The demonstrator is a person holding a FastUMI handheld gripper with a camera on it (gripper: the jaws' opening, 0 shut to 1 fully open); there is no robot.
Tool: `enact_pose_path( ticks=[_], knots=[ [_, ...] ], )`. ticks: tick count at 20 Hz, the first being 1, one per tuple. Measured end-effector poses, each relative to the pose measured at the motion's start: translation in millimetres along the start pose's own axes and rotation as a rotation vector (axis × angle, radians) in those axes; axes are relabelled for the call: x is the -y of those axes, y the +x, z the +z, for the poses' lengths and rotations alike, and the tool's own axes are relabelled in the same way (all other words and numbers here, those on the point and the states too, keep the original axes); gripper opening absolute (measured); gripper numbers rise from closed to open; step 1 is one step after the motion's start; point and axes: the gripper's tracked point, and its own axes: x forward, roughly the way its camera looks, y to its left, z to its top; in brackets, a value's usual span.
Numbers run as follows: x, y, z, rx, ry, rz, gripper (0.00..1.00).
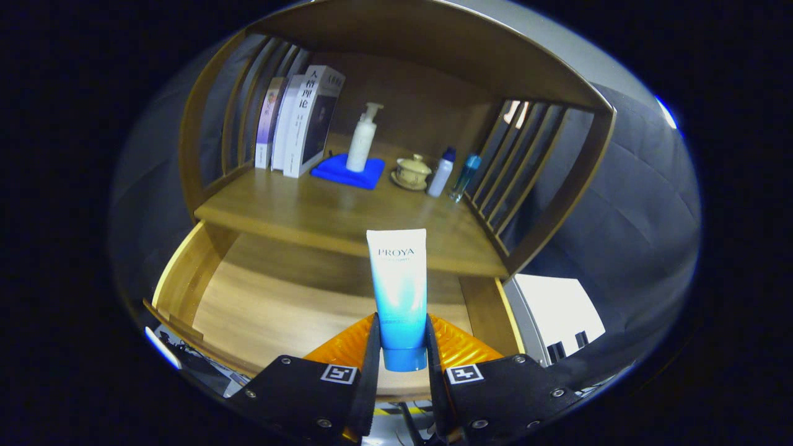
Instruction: Pull open the drawer, take out the items inside it, and place them on the countertop above the cabinet.
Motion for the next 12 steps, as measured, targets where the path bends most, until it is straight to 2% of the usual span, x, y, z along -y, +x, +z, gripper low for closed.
enact_pose_path(
  ticks=[6,12],
  knots=[
    [-18.1,55.4,60.5,0.088,-0.011,0.037,0.38],
    [-41.3,114.2,82.7,0.099,-0.079,0.112,0.39]
  ],
)
